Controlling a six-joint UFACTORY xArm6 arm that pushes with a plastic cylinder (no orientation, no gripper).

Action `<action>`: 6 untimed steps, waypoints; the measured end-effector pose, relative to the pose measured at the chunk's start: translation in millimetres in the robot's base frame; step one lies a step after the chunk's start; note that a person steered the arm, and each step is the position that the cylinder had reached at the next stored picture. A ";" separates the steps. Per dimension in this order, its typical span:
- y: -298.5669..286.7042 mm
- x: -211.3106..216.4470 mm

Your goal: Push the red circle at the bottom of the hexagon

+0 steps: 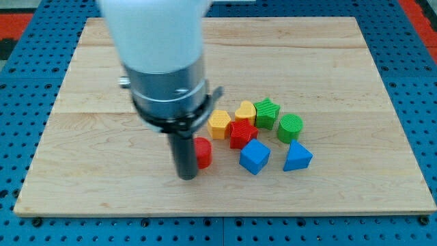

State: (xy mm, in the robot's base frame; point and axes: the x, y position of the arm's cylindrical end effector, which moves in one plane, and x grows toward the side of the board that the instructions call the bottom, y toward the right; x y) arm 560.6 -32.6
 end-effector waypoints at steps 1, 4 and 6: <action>63.6 1.0; -46.0 -1.2; 28.9 -8.6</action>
